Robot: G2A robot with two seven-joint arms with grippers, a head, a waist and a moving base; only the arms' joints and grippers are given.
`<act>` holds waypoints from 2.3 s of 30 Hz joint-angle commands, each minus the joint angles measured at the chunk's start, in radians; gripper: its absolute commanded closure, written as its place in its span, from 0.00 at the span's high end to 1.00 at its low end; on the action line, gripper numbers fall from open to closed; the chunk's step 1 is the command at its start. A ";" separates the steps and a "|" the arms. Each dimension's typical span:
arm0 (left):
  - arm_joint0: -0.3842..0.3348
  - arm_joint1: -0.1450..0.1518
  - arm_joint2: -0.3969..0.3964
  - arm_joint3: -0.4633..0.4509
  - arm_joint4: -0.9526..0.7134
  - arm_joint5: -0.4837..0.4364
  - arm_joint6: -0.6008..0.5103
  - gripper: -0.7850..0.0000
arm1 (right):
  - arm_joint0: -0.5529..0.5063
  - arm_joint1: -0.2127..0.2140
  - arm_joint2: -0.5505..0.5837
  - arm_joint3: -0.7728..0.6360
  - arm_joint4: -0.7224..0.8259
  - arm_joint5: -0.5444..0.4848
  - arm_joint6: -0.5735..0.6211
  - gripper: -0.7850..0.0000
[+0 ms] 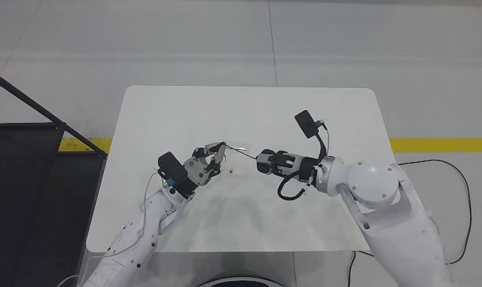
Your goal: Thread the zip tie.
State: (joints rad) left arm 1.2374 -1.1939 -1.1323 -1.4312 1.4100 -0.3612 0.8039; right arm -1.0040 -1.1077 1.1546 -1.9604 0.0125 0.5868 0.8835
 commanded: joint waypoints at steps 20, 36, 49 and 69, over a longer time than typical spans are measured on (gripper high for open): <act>0.000 0.000 0.000 0.000 0.000 0.000 0.000 0.00 | 0.000 0.009 -0.004 0.001 0.014 -0.004 -0.003 0.00; 0.000 0.000 0.000 0.000 0.000 0.000 0.000 0.00 | 0.016 0.013 -0.012 0.012 0.028 0.007 -0.009 0.00; 0.000 0.000 0.000 0.000 0.000 0.000 0.000 0.00 | 0.026 0.016 -0.020 0.016 0.036 0.013 -0.011 0.00; 0.000 0.000 0.000 0.000 0.000 0.000 0.000 0.00 | 0.036 0.016 -0.031 0.025 0.075 0.004 -0.049 0.00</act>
State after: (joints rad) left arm 1.2374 -1.1939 -1.1323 -1.4312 1.4100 -0.3612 0.8039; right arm -0.9679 -1.0921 1.1238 -1.9364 0.0844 0.5924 0.8359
